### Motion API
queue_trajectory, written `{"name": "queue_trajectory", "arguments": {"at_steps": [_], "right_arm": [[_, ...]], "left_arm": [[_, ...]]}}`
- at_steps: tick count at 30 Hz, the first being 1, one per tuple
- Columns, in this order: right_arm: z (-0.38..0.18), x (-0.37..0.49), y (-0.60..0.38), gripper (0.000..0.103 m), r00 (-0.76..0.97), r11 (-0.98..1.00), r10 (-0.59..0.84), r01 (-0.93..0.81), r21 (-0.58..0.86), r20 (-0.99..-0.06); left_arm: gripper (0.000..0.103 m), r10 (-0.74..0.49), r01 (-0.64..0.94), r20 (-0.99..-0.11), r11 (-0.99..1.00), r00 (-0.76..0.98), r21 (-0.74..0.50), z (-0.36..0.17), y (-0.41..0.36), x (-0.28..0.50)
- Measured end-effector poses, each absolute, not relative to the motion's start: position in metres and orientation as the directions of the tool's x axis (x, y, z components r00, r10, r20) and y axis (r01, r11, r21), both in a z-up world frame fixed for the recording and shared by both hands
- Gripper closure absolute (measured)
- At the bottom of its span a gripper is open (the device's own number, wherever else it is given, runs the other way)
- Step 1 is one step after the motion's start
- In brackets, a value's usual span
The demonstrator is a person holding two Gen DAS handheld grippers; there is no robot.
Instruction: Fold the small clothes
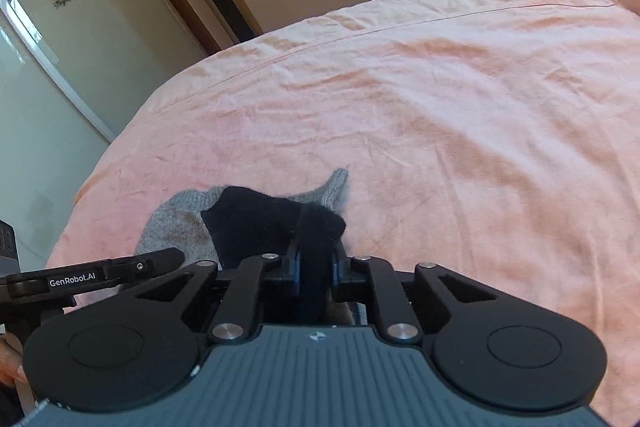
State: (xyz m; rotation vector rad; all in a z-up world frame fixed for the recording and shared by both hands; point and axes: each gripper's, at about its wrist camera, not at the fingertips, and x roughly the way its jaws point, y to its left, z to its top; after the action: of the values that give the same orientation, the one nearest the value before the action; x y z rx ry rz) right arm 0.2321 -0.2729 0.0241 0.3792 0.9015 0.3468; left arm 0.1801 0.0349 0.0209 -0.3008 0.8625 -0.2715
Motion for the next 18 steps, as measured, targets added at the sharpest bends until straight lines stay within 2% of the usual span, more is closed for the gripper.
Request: {"name": "queue_trajectory", "arguments": {"at_steps": [2, 4, 5, 6, 7, 8, 9, 10, 11, 12, 14, 16, 17, 18], "right_arm": [[0.007, 0.229, -0.287, 0.09, 0.582, 0.849, 0.474, -0.103, 0.517, -0.661], [0.007, 0.226, -0.285, 0.09, 0.591, 0.849, 0.469, -0.097, 0.519, -0.656], [0.01, 0.225, -0.283, 0.086, 0.592, 0.858, 0.458, -0.101, 0.503, -0.663], [0.014, 0.224, -0.282, 0.068, 0.592, 0.868, 0.442, -0.092, 0.488, -0.674], [0.018, 0.22, -0.284, 0.063, 0.594, 0.87, 0.432, -0.077, 0.487, -0.678], [0.024, 0.212, -0.287, 0.051, 0.598, 0.867, 0.431, -0.069, 0.493, -0.676], [0.03, 0.203, -0.289, 0.044, 0.599, 0.862, 0.446, -0.087, 0.499, -0.665], [0.034, 0.192, -0.292, 0.04, 0.595, 0.851, 0.47, -0.111, 0.513, -0.652], [0.035, 0.18, -0.295, 0.036, 0.582, 0.834, 0.502, -0.129, 0.536, -0.64], [0.034, 0.17, -0.296, 0.035, 0.561, 0.823, 0.524, -0.138, 0.551, -0.641], [0.027, 0.156, -0.291, 0.035, 0.513, 0.809, 0.557, -0.155, 0.567, -0.654], [0.018, 0.149, -0.279, 0.037, 0.491, 0.807, 0.569, -0.178, 0.563, -0.66], [0.016, 0.145, -0.272, 0.062, 0.495, 0.818, 0.562, -0.212, 0.535, -0.663], [0.015, 0.143, -0.268, 0.076, 0.494, 0.827, 0.553, -0.227, 0.515, -0.671]], "left_arm": [[0.082, -0.332, 0.13, -0.695, 0.936, 0.638, -0.328, 0.015, 0.033, 0.175], [0.077, -0.31, 0.139, -0.686, 0.946, 0.659, -0.294, 0.015, 0.03, 0.174], [0.075, -0.302, 0.136, -0.687, 0.949, 0.661, -0.286, 0.017, 0.028, 0.174], [0.073, -0.303, 0.127, -0.69, 0.947, 0.657, -0.295, 0.02, 0.03, 0.172], [0.071, -0.309, 0.11, -0.693, 0.942, 0.651, -0.317, 0.022, 0.034, 0.172], [0.061, -0.322, 0.088, -0.695, 0.932, 0.643, -0.351, 0.025, 0.04, 0.166], [0.038, -0.348, 0.066, -0.694, 0.915, 0.63, -0.399, 0.026, 0.05, 0.159], [0.028, -0.378, 0.052, -0.681, 0.893, 0.627, -0.448, 0.025, 0.058, 0.147], [0.022, -0.407, 0.043, -0.664, 0.869, 0.627, -0.493, 0.023, 0.065, 0.134], [0.022, -0.45, 0.046, -0.651, 0.841, 0.611, -0.538, 0.019, 0.07, 0.121], [0.022, -0.493, 0.052, -0.632, 0.81, 0.598, -0.584, 0.009, 0.071, 0.102], [0.023, -0.47, 0.069, -0.62, 0.827, 0.628, -0.558, 0.008, 0.062, 0.09], [0.033, -0.437, 0.073, -0.632, 0.853, 0.639, -0.516, 0.01, 0.055, 0.087], [0.056, -0.431, 0.085, -0.644, 0.865, 0.632, -0.495, 0.011, 0.049, 0.086]]}}
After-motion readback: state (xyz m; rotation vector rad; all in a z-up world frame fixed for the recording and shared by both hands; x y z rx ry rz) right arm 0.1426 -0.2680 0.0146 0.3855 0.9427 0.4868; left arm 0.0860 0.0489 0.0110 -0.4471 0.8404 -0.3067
